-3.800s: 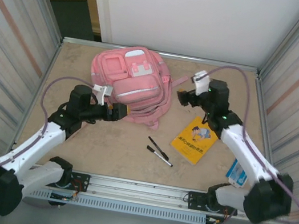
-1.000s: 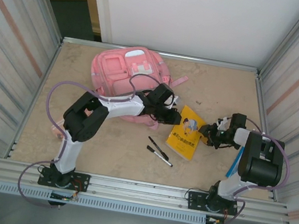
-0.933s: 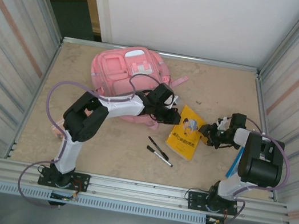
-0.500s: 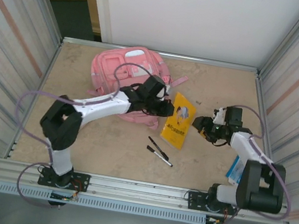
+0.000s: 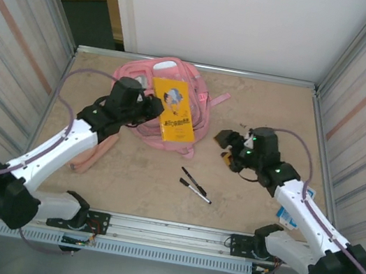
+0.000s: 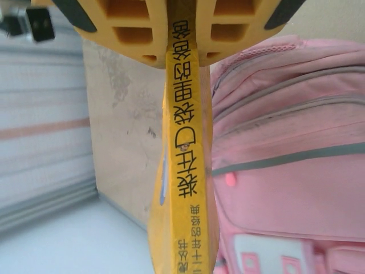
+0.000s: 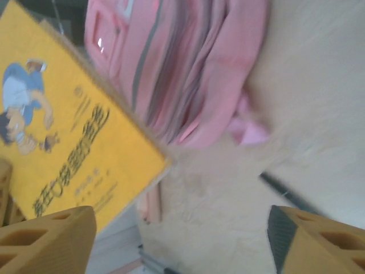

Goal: Pack the student bag

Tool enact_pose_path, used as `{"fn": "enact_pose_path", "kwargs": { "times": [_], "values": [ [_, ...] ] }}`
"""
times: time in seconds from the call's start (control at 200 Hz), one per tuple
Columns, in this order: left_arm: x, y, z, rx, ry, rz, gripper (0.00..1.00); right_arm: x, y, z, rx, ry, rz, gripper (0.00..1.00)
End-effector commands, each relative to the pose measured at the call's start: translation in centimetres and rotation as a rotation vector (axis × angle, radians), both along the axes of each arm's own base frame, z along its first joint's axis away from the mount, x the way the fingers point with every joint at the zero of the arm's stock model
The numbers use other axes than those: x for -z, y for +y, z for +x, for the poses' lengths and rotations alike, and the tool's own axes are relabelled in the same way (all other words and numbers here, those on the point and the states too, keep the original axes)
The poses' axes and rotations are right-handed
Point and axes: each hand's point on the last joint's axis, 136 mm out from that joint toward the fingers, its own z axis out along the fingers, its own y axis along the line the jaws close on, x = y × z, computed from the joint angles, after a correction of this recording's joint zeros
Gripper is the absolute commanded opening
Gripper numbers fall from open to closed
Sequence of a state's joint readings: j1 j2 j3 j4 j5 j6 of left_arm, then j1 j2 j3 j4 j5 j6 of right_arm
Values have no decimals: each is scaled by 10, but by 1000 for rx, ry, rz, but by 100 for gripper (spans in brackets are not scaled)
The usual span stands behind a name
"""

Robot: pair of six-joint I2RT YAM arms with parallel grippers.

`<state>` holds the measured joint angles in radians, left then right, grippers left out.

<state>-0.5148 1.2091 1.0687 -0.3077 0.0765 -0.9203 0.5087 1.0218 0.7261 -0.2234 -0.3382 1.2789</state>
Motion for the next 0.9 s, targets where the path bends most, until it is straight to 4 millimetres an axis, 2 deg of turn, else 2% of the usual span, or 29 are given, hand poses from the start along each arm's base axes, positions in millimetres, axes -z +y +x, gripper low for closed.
{"fn": "enact_pose_path", "kwargs": {
  "times": [0.0, 0.075, 0.105, 0.246, 0.401, 0.511, 0.601, 0.707, 0.827, 0.897],
  "values": [
    [-32, 17, 6, -117, -64, -171, 1, -36, 34, 10, 114, 30, 154, 85],
    [-35, 21, 1, -144, -52, -221, 0, -44, 61, 11, 90, 52, 217, 88],
    [-36, 20, 0, -149, -49, -252, 0, -45, 72, 11, 85, 89, 256, 100],
    [-46, 11, -6, -128, -40, -400, 0, -53, 120, 15, -10, 125, 402, 99],
    [-44, 7, -13, -129, 18, -489, 0, -55, 149, 26, -13, 139, 488, 99],
    [-34, 8, -18, -141, 70, -490, 0, -48, 152, 36, 39, 140, 506, 99],
    [-25, 10, -20, -165, 104, -510, 0, -47, 139, 46, 122, 91, 535, 92],
    [-12, 18, -22, -207, 124, -489, 0, -43, 124, 49, 175, 51, 515, 83],
    [1, 18, -22, -229, 161, -516, 0, -49, 118, 49, 173, 3, 485, 67],
    [4, 13, -21, -213, 174, -532, 0, -56, 118, 49, 169, -35, 486, 48]
  ]
}}
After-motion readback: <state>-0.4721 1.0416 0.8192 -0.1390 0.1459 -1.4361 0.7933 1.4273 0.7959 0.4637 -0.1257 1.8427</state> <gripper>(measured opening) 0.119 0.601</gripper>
